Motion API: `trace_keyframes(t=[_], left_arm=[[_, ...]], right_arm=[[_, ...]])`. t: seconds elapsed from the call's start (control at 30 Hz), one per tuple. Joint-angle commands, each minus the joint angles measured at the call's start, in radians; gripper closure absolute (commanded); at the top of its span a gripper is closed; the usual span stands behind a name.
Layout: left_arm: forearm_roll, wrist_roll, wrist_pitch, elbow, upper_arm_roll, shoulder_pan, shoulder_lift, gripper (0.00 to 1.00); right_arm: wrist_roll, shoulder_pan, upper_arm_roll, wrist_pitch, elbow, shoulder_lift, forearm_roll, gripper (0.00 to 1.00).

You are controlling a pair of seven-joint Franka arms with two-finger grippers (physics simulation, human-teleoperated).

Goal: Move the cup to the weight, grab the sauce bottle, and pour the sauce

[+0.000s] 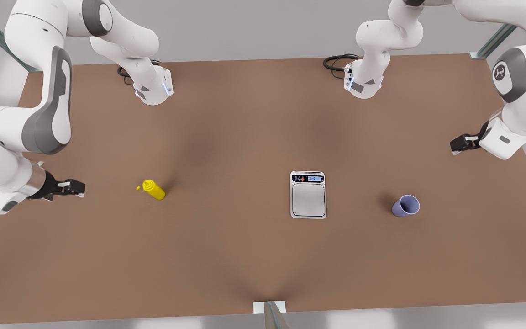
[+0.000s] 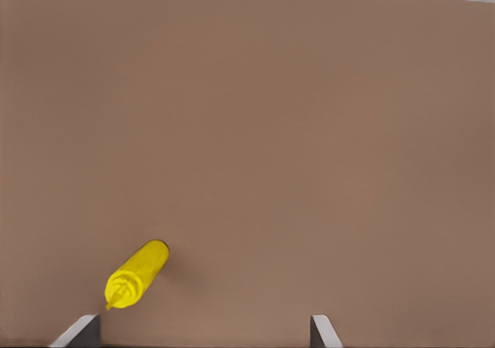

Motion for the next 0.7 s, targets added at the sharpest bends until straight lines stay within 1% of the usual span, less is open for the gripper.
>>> trace_keyframes(t=[0.0,0.03,0.07,0.1,0.13,0.17,0.2,0.23,0.27,0.33,0.4,0.47,0.53,0.67], left_arm=[[0.000,0.000,0.000,0.000,0.000,0.000,0.002,0.00],[0.000,-0.009,0.005,0.005,0.000,0.000,0.020,0.00],[-0.019,0.000,0.014,0.005,0.008,0.040,0.068,0.00],[-0.069,0.002,0.038,0.005,0.009,0.078,0.125,0.00],[-0.076,0.002,0.083,0.002,0.009,0.100,0.170,0.00],[-0.084,0.002,0.159,-0.005,0.009,0.115,0.220,0.00],[-0.096,0.003,0.242,-0.058,0.011,0.130,0.240,0.00],[-0.098,0.012,0.311,-0.113,0.018,0.132,0.240,0.00],[-0.128,0.031,0.387,-0.184,0.023,0.146,0.240,0.00],[-0.162,0.035,0.469,-0.275,0.023,0.146,0.232,0.00],[-0.190,0.037,0.488,-0.276,0.023,0.143,0.267,0.00],[-0.190,0.037,0.525,-0.276,0.017,0.136,0.306,0.00],[-0.190,0.037,0.526,-0.276,0.014,0.135,0.318,0.00],[-0.190,0.031,0.549,-0.275,0.012,0.126,0.361,0.00]], right_arm=[[-0.022,-0.003,0.000,0.001,-0.004,0.001,0.003,0.00],[-0.160,-0.029,0.000,0.024,-0.023,0.005,0.050,0.00],[-0.364,-0.078,0.000,0.064,-0.072,0.003,0.126,0.00],[-0.515,-0.115,0.000,0.064,-0.107,0.003,0.192,0.00],[-0.657,-0.159,0.000,0.064,-0.159,-0.002,0.273,0.00],[-0.864,-0.228,0.000,0.064,-0.241,0.000,0.388,0.00],[-1.083,-0.282,0.000,0.050,-0.300,0.014,0.489,0.00],[-1.235,-0.321,0.000,0.047,-0.342,0.029,0.561,0.00],[-1.400,-0.391,0.000,0.042,-0.357,0.093,0.612,0.00],[-1.615,-0.470,0.000,-0.004,-0.357,0.198,0.701,0.00],[-1.751,-0.506,0.000,-0.061,-0.377,0.293,0.807,0.00],[-1.820,-0.501,0.003,-0.111,-0.388,0.370,0.841,0.00],[-1.868,-0.487,0.006,-0.145,-0.409,0.391,0.839,0.00],[-1.903,-0.451,0.006,-0.110,-0.428,0.408,0.830,0.00]])
